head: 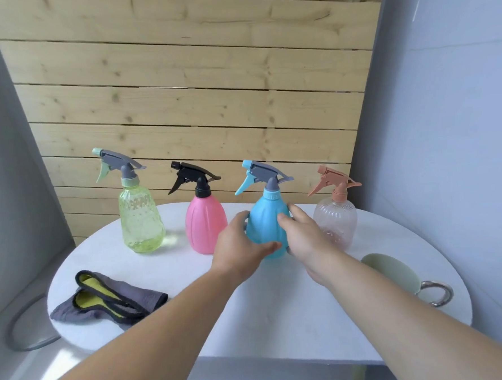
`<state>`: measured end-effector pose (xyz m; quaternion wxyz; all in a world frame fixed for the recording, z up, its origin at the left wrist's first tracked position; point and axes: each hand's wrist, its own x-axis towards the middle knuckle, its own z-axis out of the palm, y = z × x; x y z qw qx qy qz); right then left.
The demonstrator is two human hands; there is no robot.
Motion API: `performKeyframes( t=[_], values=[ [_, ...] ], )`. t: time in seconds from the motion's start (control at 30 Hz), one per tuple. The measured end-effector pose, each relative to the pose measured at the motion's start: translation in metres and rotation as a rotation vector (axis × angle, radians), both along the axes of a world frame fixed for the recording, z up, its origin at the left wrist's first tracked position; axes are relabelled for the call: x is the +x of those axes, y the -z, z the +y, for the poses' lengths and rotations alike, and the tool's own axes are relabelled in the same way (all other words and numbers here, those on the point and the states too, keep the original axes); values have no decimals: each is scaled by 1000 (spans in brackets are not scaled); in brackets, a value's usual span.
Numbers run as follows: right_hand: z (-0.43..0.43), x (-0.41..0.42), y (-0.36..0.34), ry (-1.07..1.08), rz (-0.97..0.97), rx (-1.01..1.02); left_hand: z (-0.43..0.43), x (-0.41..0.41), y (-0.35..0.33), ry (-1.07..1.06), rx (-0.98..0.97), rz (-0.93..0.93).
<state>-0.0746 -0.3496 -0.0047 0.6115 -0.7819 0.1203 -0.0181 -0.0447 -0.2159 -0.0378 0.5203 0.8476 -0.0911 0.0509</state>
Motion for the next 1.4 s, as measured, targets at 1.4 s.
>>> performKeyframes(
  t=[1.4],
  values=[
    [-123,24,-29,303,-103,-13,-39,-46,-5,-6,182,35]
  ],
)
